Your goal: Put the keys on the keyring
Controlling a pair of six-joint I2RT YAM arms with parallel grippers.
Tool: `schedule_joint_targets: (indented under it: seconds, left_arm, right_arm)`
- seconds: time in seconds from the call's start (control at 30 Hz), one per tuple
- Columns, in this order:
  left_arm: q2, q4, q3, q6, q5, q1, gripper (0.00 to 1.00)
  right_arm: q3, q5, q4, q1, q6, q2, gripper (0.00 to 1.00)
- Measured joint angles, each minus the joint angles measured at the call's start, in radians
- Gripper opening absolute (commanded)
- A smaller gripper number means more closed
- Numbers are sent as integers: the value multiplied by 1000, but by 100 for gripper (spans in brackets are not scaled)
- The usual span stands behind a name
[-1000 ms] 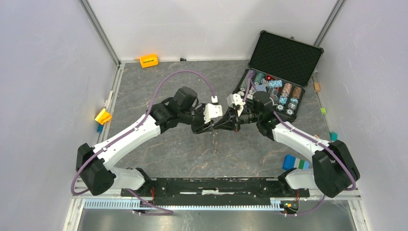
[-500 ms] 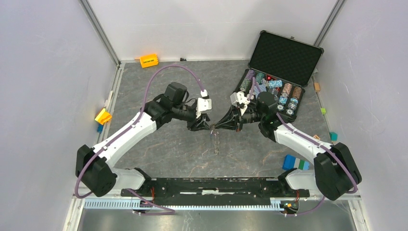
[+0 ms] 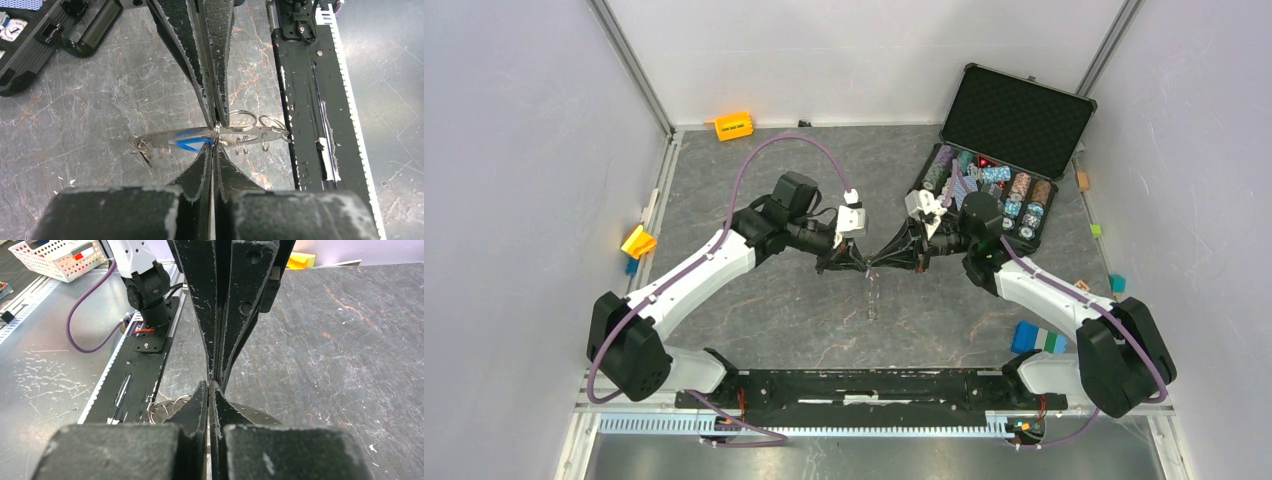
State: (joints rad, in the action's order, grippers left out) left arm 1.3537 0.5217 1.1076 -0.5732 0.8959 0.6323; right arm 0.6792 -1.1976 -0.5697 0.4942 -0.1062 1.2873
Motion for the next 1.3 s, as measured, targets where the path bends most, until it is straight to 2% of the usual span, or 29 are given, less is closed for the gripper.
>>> schedule_joint_targets:
  seconds: [0.23, 0.63, 0.73, 1.0, 1.3]
  left_arm:
    - [9, -15, -6, 11, 40, 0, 2]
    - [26, -192, -75, 158, 154, -2, 2]
    - [41, -223, -77, 190, 168, -3, 9]
    - [57, -276, -83, 240, 160, -3, 34]
    - [8, -232, -83, 174, 77, -3, 55]
  right_arm:
    - [-53, 1, -127, -6, -83, -5, 0]
    - [-103, 1, -314, -14, -238, -5, 0]
    - [-108, 1, -335, -18, -254, -6, 0]
    - [-114, 2, -370, -18, -267, -13, 0]
    - [-114, 2, -323, -17, -216, -19, 0]
